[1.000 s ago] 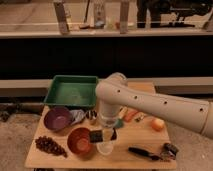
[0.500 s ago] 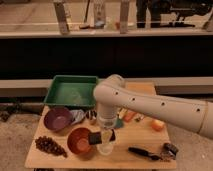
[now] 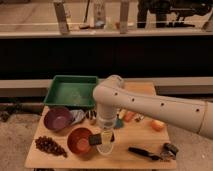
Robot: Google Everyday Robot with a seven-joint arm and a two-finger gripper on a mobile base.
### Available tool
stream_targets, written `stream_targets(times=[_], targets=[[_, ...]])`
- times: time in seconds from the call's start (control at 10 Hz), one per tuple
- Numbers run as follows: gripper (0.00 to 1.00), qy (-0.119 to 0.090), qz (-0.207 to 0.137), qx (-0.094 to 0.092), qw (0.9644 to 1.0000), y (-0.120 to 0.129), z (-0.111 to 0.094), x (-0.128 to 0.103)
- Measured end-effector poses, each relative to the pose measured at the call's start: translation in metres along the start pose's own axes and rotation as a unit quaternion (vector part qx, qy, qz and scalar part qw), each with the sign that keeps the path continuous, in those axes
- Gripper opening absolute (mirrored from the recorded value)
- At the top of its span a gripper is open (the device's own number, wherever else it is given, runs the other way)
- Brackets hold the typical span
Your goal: Place eraser in paper cup
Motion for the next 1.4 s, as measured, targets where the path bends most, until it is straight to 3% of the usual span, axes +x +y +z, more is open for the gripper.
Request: stream_targets(times=[0.4, 0.8, 1.4], targets=[[0.8, -0.001, 0.007, 0.004, 1.0, 0.001, -0.001, 0.0], [0.8, -0.006, 0.046, 0.008, 0.9989, 0.005, -0.01, 0.005], [0.8, -0.006, 0.048, 0.009, 0.9988, 0.006, -0.01, 0.006]])
